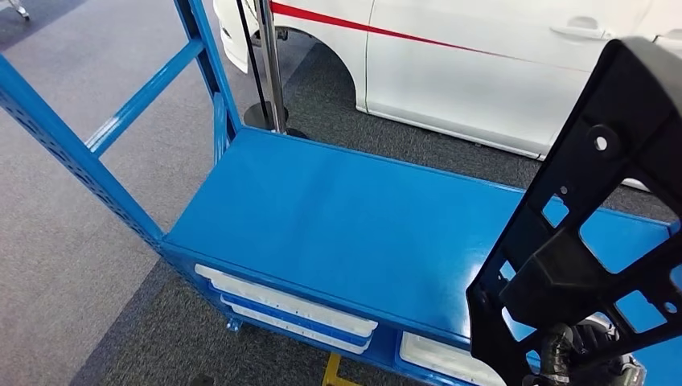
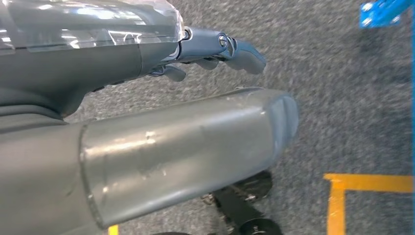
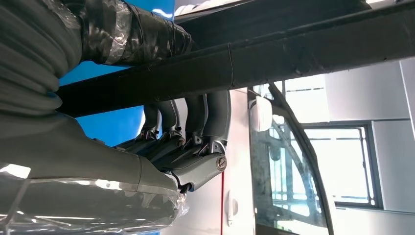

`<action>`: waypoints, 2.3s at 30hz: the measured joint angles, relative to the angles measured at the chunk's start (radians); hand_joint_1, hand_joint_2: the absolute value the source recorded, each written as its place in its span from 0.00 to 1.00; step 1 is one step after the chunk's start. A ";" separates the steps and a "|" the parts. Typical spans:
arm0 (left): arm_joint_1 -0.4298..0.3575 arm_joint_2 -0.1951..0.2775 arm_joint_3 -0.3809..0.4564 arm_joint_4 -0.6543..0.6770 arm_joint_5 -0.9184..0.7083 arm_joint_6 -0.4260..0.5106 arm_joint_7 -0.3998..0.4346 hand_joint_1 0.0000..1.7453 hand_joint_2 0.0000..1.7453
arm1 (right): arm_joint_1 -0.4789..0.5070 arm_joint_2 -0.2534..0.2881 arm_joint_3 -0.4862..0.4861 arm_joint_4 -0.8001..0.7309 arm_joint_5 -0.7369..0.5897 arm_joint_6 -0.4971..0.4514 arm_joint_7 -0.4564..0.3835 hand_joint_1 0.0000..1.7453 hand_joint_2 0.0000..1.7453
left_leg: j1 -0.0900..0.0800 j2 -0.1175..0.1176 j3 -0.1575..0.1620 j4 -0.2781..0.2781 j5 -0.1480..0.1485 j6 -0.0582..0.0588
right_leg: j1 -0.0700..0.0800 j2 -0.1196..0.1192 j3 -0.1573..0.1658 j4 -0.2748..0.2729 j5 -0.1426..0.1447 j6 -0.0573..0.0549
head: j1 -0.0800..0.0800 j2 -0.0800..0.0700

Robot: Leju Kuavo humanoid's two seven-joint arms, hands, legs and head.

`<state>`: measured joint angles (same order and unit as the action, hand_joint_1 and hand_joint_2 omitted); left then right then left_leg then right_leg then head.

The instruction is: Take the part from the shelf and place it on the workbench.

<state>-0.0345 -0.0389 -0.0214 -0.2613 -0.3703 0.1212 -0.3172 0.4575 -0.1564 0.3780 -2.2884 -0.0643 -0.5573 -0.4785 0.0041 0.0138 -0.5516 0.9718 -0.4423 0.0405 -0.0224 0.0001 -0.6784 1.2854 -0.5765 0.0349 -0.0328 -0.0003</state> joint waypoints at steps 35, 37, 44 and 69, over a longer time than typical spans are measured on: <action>0.016 -0.002 0.062 0.002 -0.007 -0.016 -0.019 0.00 0.00 | 0.040 -0.001 0.003 -0.052 -0.009 0.050 0.001 1.00 1.00 | -0.001 0.008 -0.030 0.036 0.004 -0.019 | 0.001 -0.003 0.185 -0.221 0.048 -0.014 | -0.001 0.000; 0.016 -0.003 0.065 0.002 -0.009 -0.017 -0.020 0.00 0.00 | 0.042 -0.001 0.003 -0.054 -0.012 0.057 0.006 1.00 1.00 | -0.002 0.011 -0.040 0.049 0.011 -0.031 | 0.006 0.000 0.203 -0.264 0.023 -0.030 | -0.002 0.000; 0.018 -0.005 0.077 0.002 -0.017 -0.020 -0.020 0.00 0.00 | 0.050 -0.001 0.003 -0.057 -0.025 0.066 0.014 1.00 1.00 | 0.007 -0.004 -0.137 0.305 -0.144 -0.063 | 0.007 0.022 0.162 -0.264 0.059 -0.071 | -0.002 0.000; 0.031 -0.006 0.101 -0.009 -0.026 -0.023 -0.014 0.00 0.00 | 0.125 0.006 -0.018 -0.054 -0.056 0.055 0.022 1.00 1.00 | 0.005 0.094 0.057 0.037 -0.073 -0.053 | -0.001 -0.031 0.107 -0.232 0.077 -0.041 | -0.001 0.000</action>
<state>-0.0037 -0.0451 0.0800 -0.2707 -0.3964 0.0978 -0.3314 0.5826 -0.1505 0.3599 -2.3424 -0.1200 -0.5027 -0.4567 0.0096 0.1077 -0.4947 1.0092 -0.5153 -0.0120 -0.0230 -0.0310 -0.5710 1.0538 -0.4995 -0.0057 -0.0342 -0.0004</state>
